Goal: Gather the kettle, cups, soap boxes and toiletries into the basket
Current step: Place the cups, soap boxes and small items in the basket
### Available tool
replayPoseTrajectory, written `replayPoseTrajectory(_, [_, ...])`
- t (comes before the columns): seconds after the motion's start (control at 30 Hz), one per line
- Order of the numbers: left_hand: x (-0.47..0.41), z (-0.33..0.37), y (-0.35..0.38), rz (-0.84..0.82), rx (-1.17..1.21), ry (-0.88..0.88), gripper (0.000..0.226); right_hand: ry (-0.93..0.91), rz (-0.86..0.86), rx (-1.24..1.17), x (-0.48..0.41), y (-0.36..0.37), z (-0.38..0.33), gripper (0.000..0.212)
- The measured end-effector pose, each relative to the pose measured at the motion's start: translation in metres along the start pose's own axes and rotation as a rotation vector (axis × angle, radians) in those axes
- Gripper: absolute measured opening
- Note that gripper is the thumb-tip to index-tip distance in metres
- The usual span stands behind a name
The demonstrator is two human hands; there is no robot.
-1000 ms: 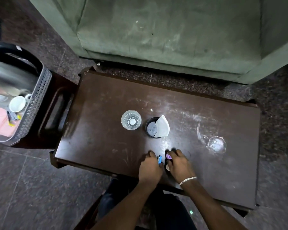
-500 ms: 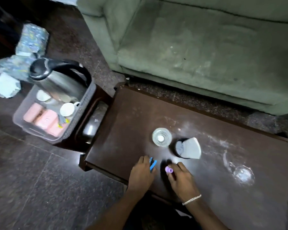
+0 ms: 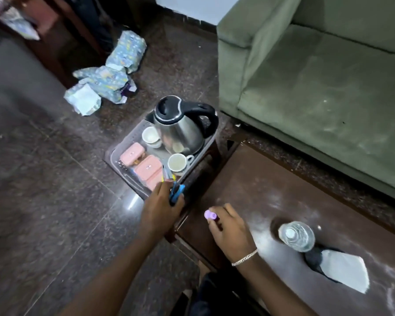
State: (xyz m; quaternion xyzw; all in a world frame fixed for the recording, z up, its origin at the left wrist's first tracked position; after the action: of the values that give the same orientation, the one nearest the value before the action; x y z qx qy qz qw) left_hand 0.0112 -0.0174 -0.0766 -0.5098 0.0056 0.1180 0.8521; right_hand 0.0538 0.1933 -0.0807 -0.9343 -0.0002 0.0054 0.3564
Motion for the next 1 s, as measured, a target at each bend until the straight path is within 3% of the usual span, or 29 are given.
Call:
replayPoseTrajectory(0.23, [-0.087, -0.081, -0.039, -0.003, -0.096, -0.044, 0.036, -0.108, -0.022, -0.036, -0.084, 0.061, -0.080, 0.021])
replayPoseTrajectory(0.37, [-0.122, -0.113, -0.045, -0.028, -0.163, -0.032, 0.036, -0.141, -0.117, 0.052, -0.128, 0.104, -0.104, 0.023])
replayPoseTrajectory(0.7, [-0.171, -0.156, -0.034, -0.091, -0.236, -0.049, 0.039, -0.171, -0.230, 0.245, -0.181, 0.182, -0.125, 0.024])
replayPoseTrajectory(1.0, [-0.179, -0.166, -0.023, -0.124, -0.260, -0.019, 0.037, -0.143, -0.225, 0.304, -0.188, 0.197, -0.125, 0.023])
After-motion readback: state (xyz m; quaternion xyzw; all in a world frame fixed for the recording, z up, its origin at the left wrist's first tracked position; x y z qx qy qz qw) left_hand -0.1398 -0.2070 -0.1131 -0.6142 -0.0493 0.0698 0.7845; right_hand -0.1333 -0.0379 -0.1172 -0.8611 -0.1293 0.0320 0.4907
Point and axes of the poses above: each hand's wrist, its own x-axis away from the middle knuckle, its own y-axis out of the palm, z = x × y, the point moved 6 cm from there along -x, towards the middle knuckle, and after that the axes turned 10 degrees about z, right-handed, at the moved point
